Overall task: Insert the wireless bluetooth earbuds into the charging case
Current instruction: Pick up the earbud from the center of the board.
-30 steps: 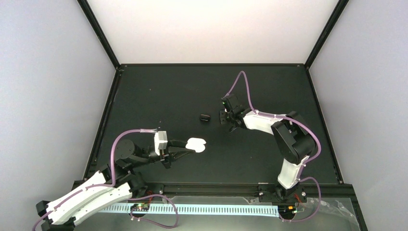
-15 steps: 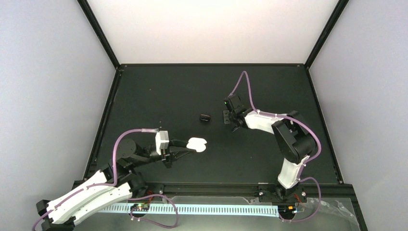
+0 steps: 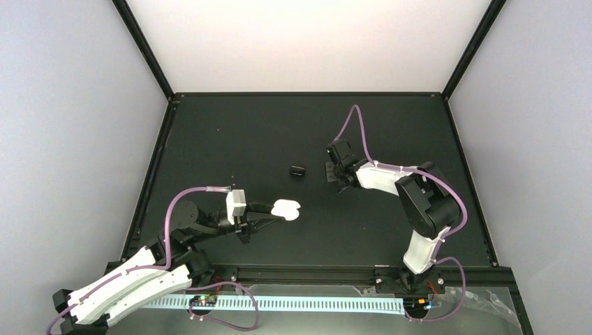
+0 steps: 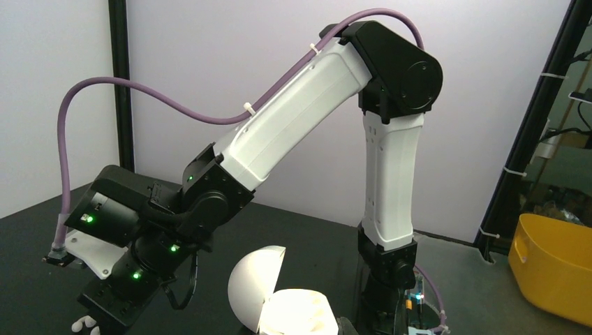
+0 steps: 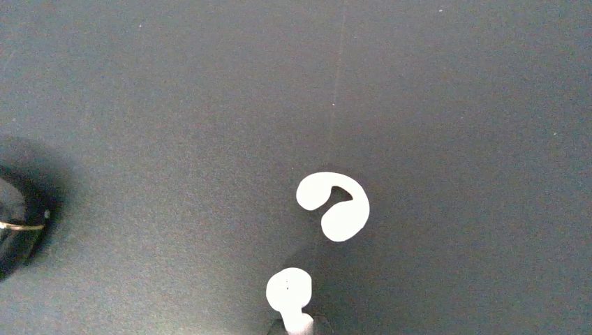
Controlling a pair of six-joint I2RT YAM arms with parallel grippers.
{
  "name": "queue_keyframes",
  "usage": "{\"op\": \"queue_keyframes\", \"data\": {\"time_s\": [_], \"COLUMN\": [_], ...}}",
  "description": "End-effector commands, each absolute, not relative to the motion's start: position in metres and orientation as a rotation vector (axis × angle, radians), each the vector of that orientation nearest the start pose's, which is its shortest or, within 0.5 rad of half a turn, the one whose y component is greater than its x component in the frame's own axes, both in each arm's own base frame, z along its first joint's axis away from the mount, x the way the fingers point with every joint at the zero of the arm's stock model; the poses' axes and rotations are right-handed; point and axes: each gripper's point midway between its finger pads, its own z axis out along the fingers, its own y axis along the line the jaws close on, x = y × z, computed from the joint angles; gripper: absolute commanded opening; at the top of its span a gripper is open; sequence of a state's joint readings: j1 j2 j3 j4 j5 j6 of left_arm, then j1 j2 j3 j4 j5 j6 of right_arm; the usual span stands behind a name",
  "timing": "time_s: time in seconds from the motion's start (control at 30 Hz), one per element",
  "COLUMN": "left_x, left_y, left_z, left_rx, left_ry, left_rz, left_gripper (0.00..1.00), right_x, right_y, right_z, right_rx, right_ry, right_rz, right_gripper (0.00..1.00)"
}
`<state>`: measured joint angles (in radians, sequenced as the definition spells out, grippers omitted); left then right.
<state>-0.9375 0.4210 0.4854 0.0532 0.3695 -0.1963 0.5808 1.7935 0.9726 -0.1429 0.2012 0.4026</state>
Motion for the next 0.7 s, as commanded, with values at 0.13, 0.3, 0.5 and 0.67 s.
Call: {"op": "queue_keyframes", "data": {"time_s": [0.13, 0.3, 0.5, 0.67], "left_x": [0.097, 0.097, 0.097, 0.1], "left_y": [-0.24, -0.238, -0.236, -0.236], "left_z": [0.334, 0.335, 0.341, 0.353], "left_rx": [0.862, 0.856, 0.837, 0.806], "left_ry": [1.276, 1.276, 1.248, 1.192], "left_rz": [-1.176, -1.176, -1.174, -1.172], "left_gripper": [0.02, 0.01, 0.02, 0.02], "right_x": [0.376, 0.363, 0.293, 0.201], "right_y": [0.196, 0.195, 0.215, 0.221], "right_z": [0.052, 0.097, 0.21, 0.303], "right_rx": [-0.121, -0.088, -0.274, -0.601], "right_ry": [2.456, 2.393, 2.181, 1.931], "right_rz": [0.138, 0.239, 0.67, 0.939], "right_gripper": [0.01, 0.01, 0.01, 0.01]}}
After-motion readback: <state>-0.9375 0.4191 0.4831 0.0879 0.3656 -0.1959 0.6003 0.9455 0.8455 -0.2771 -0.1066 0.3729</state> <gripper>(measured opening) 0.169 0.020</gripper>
